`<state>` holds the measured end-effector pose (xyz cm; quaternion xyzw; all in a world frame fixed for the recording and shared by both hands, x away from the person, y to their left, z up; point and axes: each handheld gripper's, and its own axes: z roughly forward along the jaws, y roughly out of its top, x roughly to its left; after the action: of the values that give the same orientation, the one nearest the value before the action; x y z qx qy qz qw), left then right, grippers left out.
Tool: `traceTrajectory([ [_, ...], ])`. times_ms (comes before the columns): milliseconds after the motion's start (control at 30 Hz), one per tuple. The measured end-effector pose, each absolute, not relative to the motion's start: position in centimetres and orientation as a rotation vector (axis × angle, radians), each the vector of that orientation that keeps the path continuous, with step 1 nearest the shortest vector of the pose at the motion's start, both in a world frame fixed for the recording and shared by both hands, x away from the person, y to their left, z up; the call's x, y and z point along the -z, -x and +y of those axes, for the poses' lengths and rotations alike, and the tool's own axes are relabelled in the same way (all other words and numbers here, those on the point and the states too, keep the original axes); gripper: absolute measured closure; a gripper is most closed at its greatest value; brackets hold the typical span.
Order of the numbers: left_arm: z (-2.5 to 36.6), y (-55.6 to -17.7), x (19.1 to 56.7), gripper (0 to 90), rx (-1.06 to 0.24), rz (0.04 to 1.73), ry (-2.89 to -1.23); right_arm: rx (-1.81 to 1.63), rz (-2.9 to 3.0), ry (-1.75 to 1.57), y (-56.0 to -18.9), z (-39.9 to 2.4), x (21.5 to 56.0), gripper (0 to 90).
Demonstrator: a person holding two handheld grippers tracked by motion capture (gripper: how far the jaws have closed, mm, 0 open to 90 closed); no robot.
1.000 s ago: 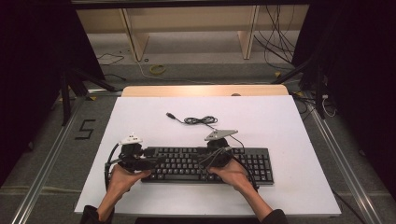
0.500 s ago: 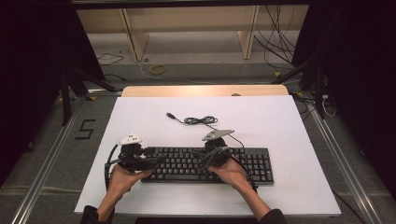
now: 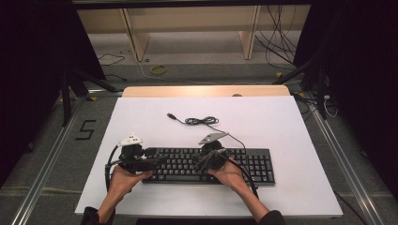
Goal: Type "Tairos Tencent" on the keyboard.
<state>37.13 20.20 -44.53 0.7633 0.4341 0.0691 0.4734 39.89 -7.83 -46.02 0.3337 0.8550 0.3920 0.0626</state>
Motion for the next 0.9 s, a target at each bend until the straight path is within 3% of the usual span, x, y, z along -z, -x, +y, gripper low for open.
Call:
traceTrajectory([
  [900, 20.0, -37.2, 44.9, 31.9, -0.158, 1.07, -1.88, -1.083, 2.605, -1.018, -40.2, -7.1, 47.5, 90.0],
])
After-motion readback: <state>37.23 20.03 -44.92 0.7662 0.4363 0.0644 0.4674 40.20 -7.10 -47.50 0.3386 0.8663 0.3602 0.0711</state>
